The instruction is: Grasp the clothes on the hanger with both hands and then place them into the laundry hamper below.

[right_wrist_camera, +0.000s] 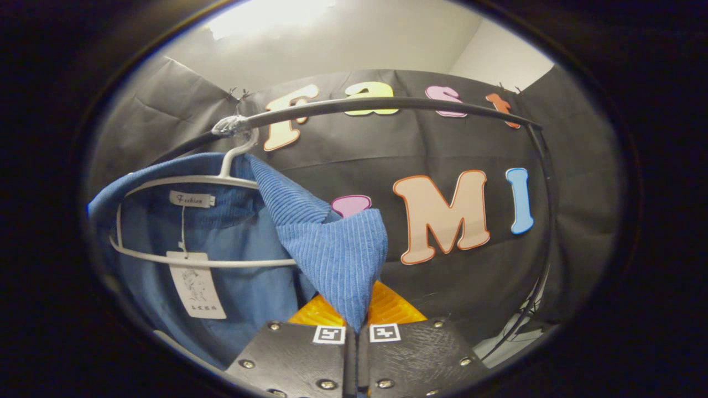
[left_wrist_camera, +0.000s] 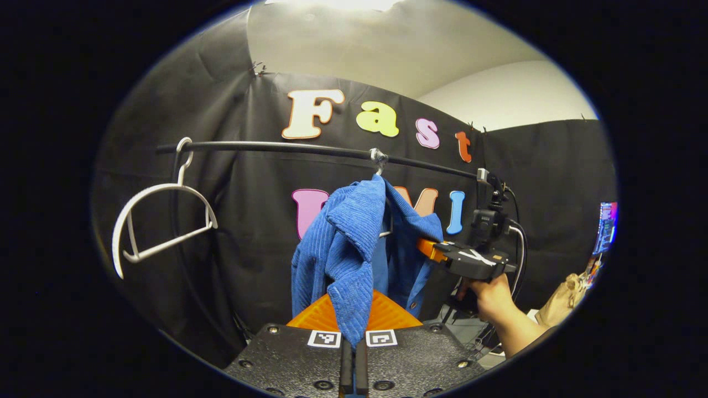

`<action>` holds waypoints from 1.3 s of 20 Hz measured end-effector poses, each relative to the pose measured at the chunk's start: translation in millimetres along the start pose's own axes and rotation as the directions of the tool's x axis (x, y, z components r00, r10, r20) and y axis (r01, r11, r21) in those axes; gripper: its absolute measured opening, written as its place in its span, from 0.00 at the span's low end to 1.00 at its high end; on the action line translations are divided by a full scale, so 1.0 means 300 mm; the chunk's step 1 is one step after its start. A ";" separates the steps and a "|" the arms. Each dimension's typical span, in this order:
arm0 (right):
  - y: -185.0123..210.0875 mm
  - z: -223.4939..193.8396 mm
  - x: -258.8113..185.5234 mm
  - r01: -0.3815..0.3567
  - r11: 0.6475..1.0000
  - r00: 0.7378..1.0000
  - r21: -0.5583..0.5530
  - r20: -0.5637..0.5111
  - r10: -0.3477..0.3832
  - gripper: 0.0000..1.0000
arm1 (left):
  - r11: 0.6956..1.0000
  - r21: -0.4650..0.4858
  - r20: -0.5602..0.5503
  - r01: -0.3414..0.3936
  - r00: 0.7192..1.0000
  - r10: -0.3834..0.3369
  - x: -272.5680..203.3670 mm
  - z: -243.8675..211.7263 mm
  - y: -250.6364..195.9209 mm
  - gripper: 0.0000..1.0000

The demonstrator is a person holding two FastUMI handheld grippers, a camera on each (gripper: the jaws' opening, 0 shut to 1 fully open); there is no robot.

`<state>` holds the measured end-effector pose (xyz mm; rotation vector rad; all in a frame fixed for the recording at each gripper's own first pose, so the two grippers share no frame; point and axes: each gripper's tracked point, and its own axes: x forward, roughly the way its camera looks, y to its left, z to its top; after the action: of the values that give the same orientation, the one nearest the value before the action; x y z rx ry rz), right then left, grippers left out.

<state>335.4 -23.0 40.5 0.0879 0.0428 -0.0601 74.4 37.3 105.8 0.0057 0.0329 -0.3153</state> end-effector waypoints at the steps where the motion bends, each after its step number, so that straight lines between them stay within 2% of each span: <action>1: 0.008 0.001 0.010 -0.017 1.000 1.000 0.011 -0.015 0.017 0.02 | 1.000 0.016 -0.010 0.002 1.000 -0.002 -0.008 0.019 0.013 0.02; 5: -0.046 0.030 0.032 0.014 1.000 1.000 -0.024 -0.015 -0.015 0.02 | 0.985 0.171 -0.023 -0.016 1.000 0.020 -0.043 0.100 0.059 0.02; 8: -0.082 0.054 0.064 0.036 0.999 0.999 -0.023 -0.002 -0.036 0.02 | 0.978 0.211 -0.053 -0.005 0.998 0.016 -0.046 0.126 0.095 0.03; 10: -0.097 0.079 0.097 0.045 0.999 0.999 -0.023 0.014 -0.045 0.02 | 0.961 0.273 -0.028 -0.048 0.998 0.058 -0.045 0.179 0.151 0.00; 13: -0.099 0.095 0.134 0.048 0.999 0.999 0.012 0.025 -0.048 0.02 | 0.932 0.328 0.059 -0.151 0.988 0.139 -0.036 0.283 0.233 0.00; 17: -0.121 0.118 0.197 0.067 0.998 0.995 0.022 0.077 -0.068 0.02 | 0.914 0.330 0.137 -0.235 0.970 0.200 0.027 0.333 0.291 0.03; 19: -0.141 0.132 0.241 0.078 0.997 0.993 0.030 0.089 -0.080 0.02 | 0.903 0.327 0.175 -0.279 0.957 0.232 0.067 0.362 0.335 0.01; 23: -0.180 0.156 0.326 0.097 0.994 0.987 0.042 0.126 -0.102 0.02 | 0.919 0.282 0.184 -0.276 0.955 0.231 0.162 0.365 0.351 0.02; 25: -0.209 0.163 0.376 0.112 0.992 0.983 0.052 0.140 -0.118 0.02 | 0.915 0.295 0.196 -0.277 0.954 0.225 0.211 0.381 0.356 0.03; 26: -0.214 0.163 0.399 0.109 0.992 0.983 0.059 0.140 -0.116 0.05 | 0.915 0.294 0.201 -0.278 0.954 0.225 0.232 0.378 0.359 0.02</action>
<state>452.7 -98.0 78.1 0.1321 -0.0972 -0.1804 177.6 116.8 216.9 0.3045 -0.1815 -0.0578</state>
